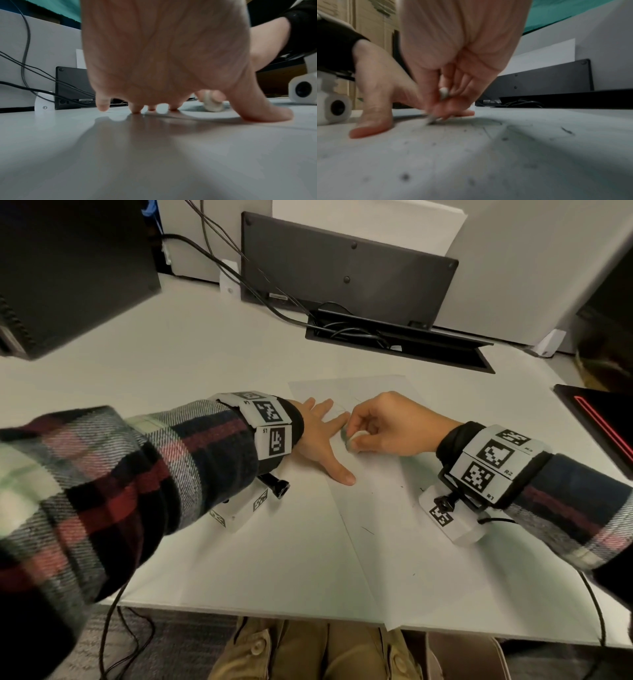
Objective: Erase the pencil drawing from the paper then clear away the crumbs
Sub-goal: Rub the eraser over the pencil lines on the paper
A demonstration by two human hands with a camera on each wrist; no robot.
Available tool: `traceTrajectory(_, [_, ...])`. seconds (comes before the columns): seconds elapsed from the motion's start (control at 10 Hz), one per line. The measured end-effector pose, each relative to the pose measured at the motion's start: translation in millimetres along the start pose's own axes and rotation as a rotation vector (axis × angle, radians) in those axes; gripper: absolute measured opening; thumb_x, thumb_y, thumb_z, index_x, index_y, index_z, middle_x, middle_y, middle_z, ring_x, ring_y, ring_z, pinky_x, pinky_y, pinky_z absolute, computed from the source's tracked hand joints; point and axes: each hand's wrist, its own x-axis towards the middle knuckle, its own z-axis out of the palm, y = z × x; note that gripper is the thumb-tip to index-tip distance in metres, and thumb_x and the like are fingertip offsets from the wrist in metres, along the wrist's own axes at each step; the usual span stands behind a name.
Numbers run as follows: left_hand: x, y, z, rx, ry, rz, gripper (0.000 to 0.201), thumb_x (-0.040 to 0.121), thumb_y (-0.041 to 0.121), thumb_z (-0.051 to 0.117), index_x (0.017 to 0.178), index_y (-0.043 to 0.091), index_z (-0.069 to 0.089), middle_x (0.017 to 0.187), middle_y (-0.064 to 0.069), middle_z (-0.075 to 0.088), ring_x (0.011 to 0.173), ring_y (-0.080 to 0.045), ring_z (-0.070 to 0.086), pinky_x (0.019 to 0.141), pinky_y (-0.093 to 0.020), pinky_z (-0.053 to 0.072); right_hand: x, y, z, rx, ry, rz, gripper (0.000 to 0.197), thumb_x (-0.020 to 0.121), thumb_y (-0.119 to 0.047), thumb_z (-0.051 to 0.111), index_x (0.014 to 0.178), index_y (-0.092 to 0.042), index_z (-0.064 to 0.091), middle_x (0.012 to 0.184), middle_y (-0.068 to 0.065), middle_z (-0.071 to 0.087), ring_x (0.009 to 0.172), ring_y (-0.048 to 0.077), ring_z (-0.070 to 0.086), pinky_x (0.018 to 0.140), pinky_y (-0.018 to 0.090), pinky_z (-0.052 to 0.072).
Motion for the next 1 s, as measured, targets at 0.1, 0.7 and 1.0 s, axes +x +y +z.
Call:
traceTrajectory(0.1, [0.4,0.2,-0.1,-0.002,-0.003,-0.001,0.115,0.066,0.081,0.050,0.144,0.037,-0.022,0.153,0.004,-0.028,0.142,-0.022,-0.021,0.112,-0.052,-0.006,-3.2,1.7,-0.5,0.058,-0.035,0.013,0.010,0.077,-0.016,0.074,0.086,-0.011,0.070,0.079,0.004,0.069,0.057,-0.002,0.053,0.059,0.011,0.044])
traceTrajectory(0.7, [-2.7,1.8,-1.2,0.018,-0.001,-0.004,0.113,0.068,0.080,0.049,0.144,0.035,-0.022,0.153,0.003,-0.027,0.143,-0.022,-0.019,0.113,-0.052,-0.005,-6.0,5.0,-1.7,-0.046,0.041,-0.026,0.010,0.080,-0.010,0.068,0.089,-0.009,0.070,0.070,-0.013,0.060,0.058,-0.010,0.052,0.057,0.005,0.039])
traceTrajectory(1.0, [-3.0,1.8,-1.7,0.022,0.001,-0.004,0.113,0.068,0.080,0.049,0.144,0.034,-0.021,0.153,0.003,-0.027,0.143,-0.023,-0.019,0.113,-0.051,-0.004,-12.2,5.1,0.6,-0.017,-0.011,-0.020,0.006,0.079,-0.014,0.070,0.084,-0.015,0.069,0.075,-0.006,0.065,0.061,-0.005,0.053,0.060,0.009,0.043])
